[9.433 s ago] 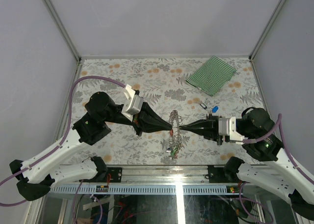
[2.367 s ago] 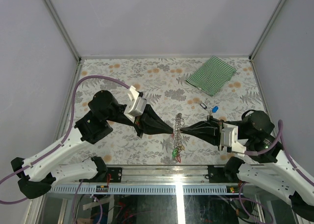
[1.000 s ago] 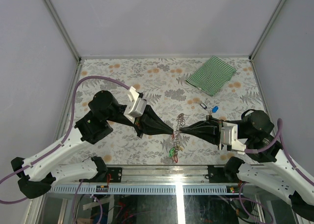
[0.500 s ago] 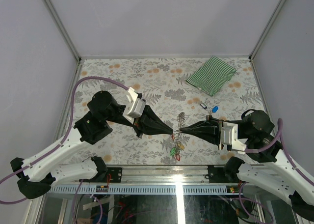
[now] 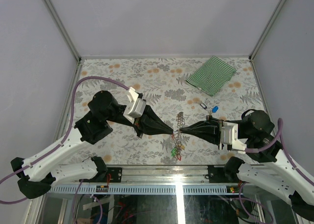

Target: Put the keys on the keyring

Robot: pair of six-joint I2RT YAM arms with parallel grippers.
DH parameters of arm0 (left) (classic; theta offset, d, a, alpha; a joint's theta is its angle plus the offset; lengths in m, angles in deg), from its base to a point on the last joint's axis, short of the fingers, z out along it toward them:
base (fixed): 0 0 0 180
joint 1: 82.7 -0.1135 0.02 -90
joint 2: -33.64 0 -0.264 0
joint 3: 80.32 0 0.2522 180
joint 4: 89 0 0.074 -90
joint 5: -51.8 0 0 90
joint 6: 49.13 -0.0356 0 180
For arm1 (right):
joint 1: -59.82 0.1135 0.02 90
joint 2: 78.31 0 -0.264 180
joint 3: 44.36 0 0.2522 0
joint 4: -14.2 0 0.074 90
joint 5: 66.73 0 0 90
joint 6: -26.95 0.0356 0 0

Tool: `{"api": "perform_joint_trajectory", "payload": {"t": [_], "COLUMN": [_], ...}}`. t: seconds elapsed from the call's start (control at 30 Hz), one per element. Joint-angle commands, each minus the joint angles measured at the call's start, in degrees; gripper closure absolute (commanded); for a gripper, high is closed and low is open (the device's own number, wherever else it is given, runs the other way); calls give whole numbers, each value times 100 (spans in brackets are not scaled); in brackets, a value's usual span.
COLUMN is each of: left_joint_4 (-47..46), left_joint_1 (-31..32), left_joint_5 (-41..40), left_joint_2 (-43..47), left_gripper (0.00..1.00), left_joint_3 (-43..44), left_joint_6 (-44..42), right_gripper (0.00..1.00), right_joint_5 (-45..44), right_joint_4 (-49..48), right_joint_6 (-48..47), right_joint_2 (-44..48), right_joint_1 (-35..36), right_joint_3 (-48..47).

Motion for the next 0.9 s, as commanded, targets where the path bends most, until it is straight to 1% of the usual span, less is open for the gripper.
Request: {"api": "perform_joint_trajectory", "payload": {"t": [0.0, 0.53, 0.87], "left_joint_4": [-111, -91, -85], "left_joint_1": [38, 32, 32], "left_joint_5": [22, 84, -10], "left_joint_2": [-33, -108, -29], "left_gripper": [100, 100, 100], "left_joint_3": [84, 162, 141], "left_joint_6": [-77, -112, -123], "right_gripper": [99, 98, 98], "right_joint_5": [6, 26, -55], "right_joint_4": [-549, -535, -376], "right_joint_6": [77, 98, -86], "right_joint_2": [-14, -17, 127], "right_joint_1": [0, 2, 1], "right_joint_3": [-321, -314, -286]}}
